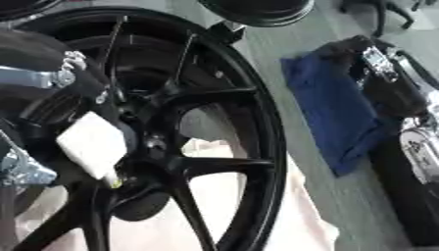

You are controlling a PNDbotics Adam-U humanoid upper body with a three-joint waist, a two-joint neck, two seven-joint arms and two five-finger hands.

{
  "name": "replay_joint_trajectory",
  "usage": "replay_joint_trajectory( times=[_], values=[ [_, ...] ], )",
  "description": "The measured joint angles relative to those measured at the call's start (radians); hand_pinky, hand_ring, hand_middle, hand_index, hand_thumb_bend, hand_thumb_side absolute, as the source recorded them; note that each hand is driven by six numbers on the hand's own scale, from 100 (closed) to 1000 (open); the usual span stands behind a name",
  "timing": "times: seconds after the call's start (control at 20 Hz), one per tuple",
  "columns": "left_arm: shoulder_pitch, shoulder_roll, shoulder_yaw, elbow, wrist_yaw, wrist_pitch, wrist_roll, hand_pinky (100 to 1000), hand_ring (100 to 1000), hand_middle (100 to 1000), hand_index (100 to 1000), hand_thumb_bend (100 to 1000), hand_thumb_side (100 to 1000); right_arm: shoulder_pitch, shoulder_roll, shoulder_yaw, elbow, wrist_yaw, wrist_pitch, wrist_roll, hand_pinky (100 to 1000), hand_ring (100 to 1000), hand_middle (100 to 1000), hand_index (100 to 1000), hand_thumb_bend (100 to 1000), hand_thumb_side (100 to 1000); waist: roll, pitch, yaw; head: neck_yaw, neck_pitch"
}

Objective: Pull the pin out of the wheel hub.

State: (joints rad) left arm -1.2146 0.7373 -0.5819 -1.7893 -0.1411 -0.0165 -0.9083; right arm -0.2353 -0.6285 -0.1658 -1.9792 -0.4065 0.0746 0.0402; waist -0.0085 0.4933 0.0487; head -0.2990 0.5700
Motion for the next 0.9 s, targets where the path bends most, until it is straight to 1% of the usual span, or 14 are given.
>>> replay_joint_trajectory(
  times=[0.25,0.3,0.35,0.4,0.45,0.5,0.7,0.9],
  values=[
    [0.0,0.0,0.0,-0.008,0.023,0.013,0.0,770,566,503,642,307,150,0.007,0.001,0.0,0.0,0.001,0.006,-0.002,1000,804,371,675,100,644,0.0,-0.001,0.002,0.0,0.001],
    [0.0,0.0,0.0,-0.009,0.027,0.016,0.0,757,543,473,605,282,141,0.007,0.001,0.0,0.0,0.001,0.007,-0.003,1000,804,371,675,100,642,0.0,-0.001,0.003,0.0,0.001],
    [0.0,0.0,0.0,-0.009,0.031,0.02,0.001,757,543,473,605,282,141,0.007,0.001,0.0,0.0,0.001,0.007,-0.003,1000,804,371,675,100,642,0.0,-0.001,0.003,0.0,0.001],
    [0.0,0.0,0.001,-0.01,0.034,0.023,0.0,741,514,427,552,240,122,0.007,0.001,0.0,0.0,0.001,0.007,-0.003,1000,804,371,675,100,641,0.0,-0.002,0.005,0.0,0.001],
    [-0.001,0.0,0.001,-0.01,0.038,0.027,0.001,739,510,420,545,237,120,0.007,0.001,0.0,0.0,0.001,0.007,-0.003,1000,804,371,675,100,641,0.0,-0.004,0.006,0.0,0.001],
    [-0.001,0.0,0.003,-0.01,0.043,0.031,0.0,728,490,383,503,229,105,0.007,0.001,0.0,0.0,0.001,0.007,-0.003,1000,804,371,675,100,642,0.0,-0.005,0.007,0.0,0.001],
    [-0.001,0.0,0.017,-0.009,0.072,0.055,0.0,712,466,350,456,257,122,0.008,0.003,0.0,0.0,0.001,0.008,-0.003,1000,805,371,675,100,641,-0.004,-0.012,0.007,-0.001,0.004],
    [-0.005,0.0,0.036,-0.009,0.091,0.082,0.0,706,455,331,427,263,134,0.011,0.008,0.0,0.0,0.001,0.008,-0.004,1000,805,371,675,100,638,-0.006,-0.016,0.009,-0.001,0.009]
  ],
)
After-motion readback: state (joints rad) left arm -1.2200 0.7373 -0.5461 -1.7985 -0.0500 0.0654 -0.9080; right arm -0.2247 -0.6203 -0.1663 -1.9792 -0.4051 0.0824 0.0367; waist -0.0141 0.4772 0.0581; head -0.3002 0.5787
